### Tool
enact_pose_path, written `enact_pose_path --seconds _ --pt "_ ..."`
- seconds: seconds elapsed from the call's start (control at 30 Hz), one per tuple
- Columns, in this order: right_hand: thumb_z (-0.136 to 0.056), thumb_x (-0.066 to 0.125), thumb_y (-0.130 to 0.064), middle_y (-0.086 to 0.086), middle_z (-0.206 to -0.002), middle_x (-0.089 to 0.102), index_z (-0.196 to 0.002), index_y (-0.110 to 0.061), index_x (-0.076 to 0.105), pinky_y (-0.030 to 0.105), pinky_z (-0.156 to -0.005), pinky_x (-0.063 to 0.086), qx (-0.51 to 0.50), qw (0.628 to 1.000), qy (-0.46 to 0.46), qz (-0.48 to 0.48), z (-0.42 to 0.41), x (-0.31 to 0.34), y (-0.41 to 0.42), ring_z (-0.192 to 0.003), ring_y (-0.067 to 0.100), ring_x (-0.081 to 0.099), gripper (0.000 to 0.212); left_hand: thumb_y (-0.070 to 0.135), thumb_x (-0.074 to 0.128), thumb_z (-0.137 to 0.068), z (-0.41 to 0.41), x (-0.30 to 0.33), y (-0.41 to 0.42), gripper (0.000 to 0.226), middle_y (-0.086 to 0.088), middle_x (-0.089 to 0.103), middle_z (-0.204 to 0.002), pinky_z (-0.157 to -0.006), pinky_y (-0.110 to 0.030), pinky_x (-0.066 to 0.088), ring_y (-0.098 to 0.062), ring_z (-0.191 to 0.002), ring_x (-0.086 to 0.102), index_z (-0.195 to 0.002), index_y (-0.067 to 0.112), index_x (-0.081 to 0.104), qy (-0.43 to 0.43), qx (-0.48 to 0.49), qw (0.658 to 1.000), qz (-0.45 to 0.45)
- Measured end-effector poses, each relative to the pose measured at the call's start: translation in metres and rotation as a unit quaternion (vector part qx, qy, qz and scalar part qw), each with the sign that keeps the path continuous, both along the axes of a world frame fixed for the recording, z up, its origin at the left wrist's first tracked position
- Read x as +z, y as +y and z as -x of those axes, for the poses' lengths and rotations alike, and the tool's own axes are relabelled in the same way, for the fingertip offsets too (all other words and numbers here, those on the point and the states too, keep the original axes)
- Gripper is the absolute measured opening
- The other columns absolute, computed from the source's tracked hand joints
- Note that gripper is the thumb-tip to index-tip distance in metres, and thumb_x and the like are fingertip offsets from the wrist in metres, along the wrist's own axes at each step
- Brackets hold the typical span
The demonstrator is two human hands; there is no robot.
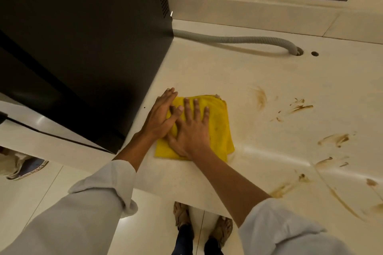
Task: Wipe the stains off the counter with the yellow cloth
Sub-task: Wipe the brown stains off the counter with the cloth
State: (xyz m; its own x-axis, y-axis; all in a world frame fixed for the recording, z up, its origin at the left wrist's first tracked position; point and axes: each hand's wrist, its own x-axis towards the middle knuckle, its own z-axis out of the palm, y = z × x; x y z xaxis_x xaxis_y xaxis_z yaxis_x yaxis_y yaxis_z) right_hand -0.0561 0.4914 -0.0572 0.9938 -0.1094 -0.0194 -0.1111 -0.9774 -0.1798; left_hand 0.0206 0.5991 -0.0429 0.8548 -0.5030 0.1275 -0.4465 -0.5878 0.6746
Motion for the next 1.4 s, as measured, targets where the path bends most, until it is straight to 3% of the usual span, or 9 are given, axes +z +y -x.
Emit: enact_pose_path --seconds 0.07,0.2,0.4,0.67,1.1,1.4 --pt "-0.083 0.017 -0.079 0.011 -0.165 -0.003 -0.156 -0.035 0.006 0.063 -0.115 -0.01 0.008 1.0 0.0 -0.003 0.021 0.002 -0.002 -0.15 0.038 -0.014 0.086 0.071 0.025 -0.085 0.011 -0.002 0.0 0.084 -0.005 0.024 -0.159 -0.123 -0.044 0.01 -0.015 -0.149 0.014 -0.147 0.015 0.032 -0.012 -0.011 0.999 -0.037" --pt "-0.082 0.017 -0.082 0.01 -0.166 0.001 -0.155 -0.037 0.01 0.063 -0.116 -0.009 0.002 1.0 -0.003 -0.009 0.057 0.005 -0.017 -0.15 0.036 -0.012 0.086 0.067 0.018 -0.086 0.04 -0.005 -0.003 0.083 -0.006 0.017 -0.161 -0.123 -0.044 0.007 -0.017 -0.15 0.009 -0.15 0.014 0.026 -0.042 0.005 0.994 -0.098" --pt "-0.082 0.016 -0.085 0.006 -0.166 0.003 -0.154 -0.039 0.013 0.063 -0.117 -0.006 -0.07 0.997 -0.013 -0.008 0.105 0.007 -0.053 -0.151 0.034 -0.009 0.086 0.083 -0.009 -0.071 0.059 -0.007 -0.005 0.108 -0.006 0.001 -0.163 -0.123 -0.042 -0.003 -0.017 -0.15 -0.004 -0.153 0.014 0.009 -0.038 -0.014 0.98 -0.196" --pt "-0.082 0.02 -0.085 0.005 -0.166 0.006 -0.154 -0.04 0.015 0.061 -0.118 -0.004 -0.175 0.984 -0.018 0.003 0.109 0.003 -0.078 -0.152 0.032 -0.004 0.085 0.075 0.004 -0.078 0.058 -0.012 -0.024 0.097 -0.005 -0.005 -0.163 -0.122 -0.046 -0.006 -0.016 -0.15 -0.008 -0.153 0.013 0.0 -0.045 -0.05 0.963 -0.262" --pt "-0.078 0.013 -0.087 0.01 -0.166 0.006 -0.154 -0.037 0.014 0.064 -0.117 -0.002 -0.21 0.978 0.008 0.013 -0.003 0.0 -0.185 -0.151 0.036 0.0 0.091 0.071 0.005 -0.085 0.06 -0.02 -0.023 0.09 -0.005 -0.008 -0.163 -0.122 -0.047 -0.003 -0.016 -0.149 -0.013 -0.153 0.012 -0.003 -0.086 -0.053 0.963 -0.25" --pt "-0.075 0.01 -0.089 0.011 -0.166 0.002 -0.155 -0.036 0.012 0.064 -0.117 -0.005 -0.17 0.985 0.015 0.013 -0.036 0.001 -0.156 -0.151 0.036 -0.004 0.097 0.073 0.008 -0.084 0.057 -0.016 -0.024 0.09 -0.002 -0.008 -0.163 -0.122 -0.049 -0.004 -0.014 -0.149 -0.012 -0.152 0.016 -0.008 -0.088 -0.055 0.974 -0.2"
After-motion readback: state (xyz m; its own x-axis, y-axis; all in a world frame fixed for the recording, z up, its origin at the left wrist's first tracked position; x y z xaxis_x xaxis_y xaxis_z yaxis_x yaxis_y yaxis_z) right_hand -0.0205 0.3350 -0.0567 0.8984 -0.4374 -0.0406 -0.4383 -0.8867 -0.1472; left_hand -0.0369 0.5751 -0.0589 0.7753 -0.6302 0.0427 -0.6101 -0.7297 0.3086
